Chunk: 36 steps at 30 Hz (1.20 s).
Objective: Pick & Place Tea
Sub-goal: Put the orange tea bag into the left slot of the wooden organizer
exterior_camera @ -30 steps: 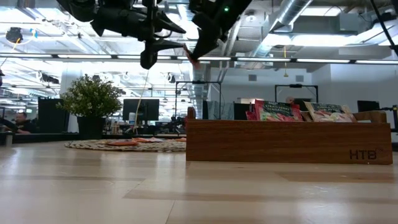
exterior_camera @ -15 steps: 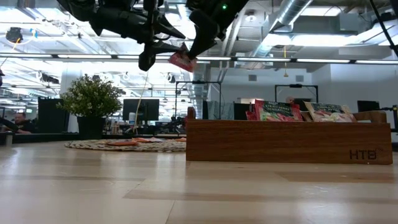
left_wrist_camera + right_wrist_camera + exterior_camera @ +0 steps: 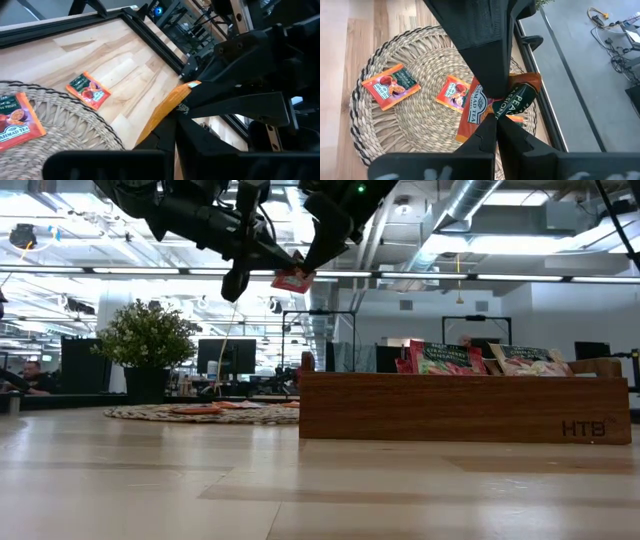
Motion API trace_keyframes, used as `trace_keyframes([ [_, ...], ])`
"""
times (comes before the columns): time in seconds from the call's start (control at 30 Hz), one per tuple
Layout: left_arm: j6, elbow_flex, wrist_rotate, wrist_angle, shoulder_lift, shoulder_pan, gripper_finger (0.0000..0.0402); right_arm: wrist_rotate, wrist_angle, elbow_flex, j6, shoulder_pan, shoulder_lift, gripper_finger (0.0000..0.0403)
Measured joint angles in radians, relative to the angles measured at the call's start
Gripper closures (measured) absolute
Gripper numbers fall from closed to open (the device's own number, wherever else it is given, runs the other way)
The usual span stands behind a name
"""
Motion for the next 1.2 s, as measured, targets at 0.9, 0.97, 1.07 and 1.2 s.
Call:
trace_keyframes([
  [0.9, 0.184, 0.059, 0.045, -0.074, -0.022, 0.001, 0.0304, 0.000, -0.040, 0.000, -0.007, -0.002, 0.000, 0.0403],
  [0.97, 0.198, 0.064, 0.055, -0.100, -0.022, 0.001, 0.0289, 0.000, -0.039, 0.000, -0.008, -0.002, 0.000, 0.0403],
  [1.07, 0.231, 0.068, 0.062, -0.127, -0.022, 0.001, 0.0275, 0.000, -0.039, 0.000, -0.008, -0.002, 0.000, 0.0403],
  [1.2, 0.282, 0.068, 0.062, -0.127, -0.022, 0.001, 0.0271, -0.002, -0.038, 0.000, -0.009, -0.002, 0.000, 0.0403],
])
